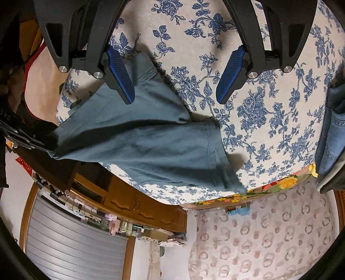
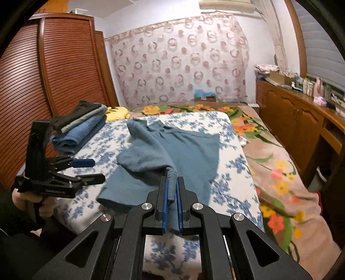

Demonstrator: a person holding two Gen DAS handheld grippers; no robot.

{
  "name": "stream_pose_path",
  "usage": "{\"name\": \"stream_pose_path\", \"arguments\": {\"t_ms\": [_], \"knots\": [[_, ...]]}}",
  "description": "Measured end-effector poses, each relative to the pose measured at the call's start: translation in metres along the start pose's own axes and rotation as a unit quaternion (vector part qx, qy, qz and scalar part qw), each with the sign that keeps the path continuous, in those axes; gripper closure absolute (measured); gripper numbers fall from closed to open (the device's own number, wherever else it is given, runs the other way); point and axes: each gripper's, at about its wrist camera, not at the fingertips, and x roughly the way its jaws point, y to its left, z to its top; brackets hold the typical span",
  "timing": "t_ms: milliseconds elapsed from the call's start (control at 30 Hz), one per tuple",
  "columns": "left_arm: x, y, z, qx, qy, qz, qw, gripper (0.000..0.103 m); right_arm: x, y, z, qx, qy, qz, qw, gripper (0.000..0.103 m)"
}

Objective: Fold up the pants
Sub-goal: 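Fold the held leg over the shorts with the right tool and release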

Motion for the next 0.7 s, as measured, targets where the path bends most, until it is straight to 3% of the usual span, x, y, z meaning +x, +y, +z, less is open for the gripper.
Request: {"name": "stream_pose_path", "arguments": {"t_ms": [133, 633, 700], "knots": [[0.006, -0.003, -0.003, -0.001, 0.008, 0.002, 1.0000, 0.025, 0.001, -0.004, 0.001, 0.021, 0.016, 0.009, 1.000, 0.096], [0.021, -0.005, -0.013, -0.001, 0.032, 0.005, 0.9995, 0.025, 0.016, -0.019, -0.002, 0.038, 0.079, -0.017, 0.996, 0.095], [0.023, -0.005, -0.013, -0.002, 0.034, 0.004, 0.9994, 0.025, 0.013, -0.019, 0.000, 0.040, 0.076, -0.015, 0.996, 0.089]]}}
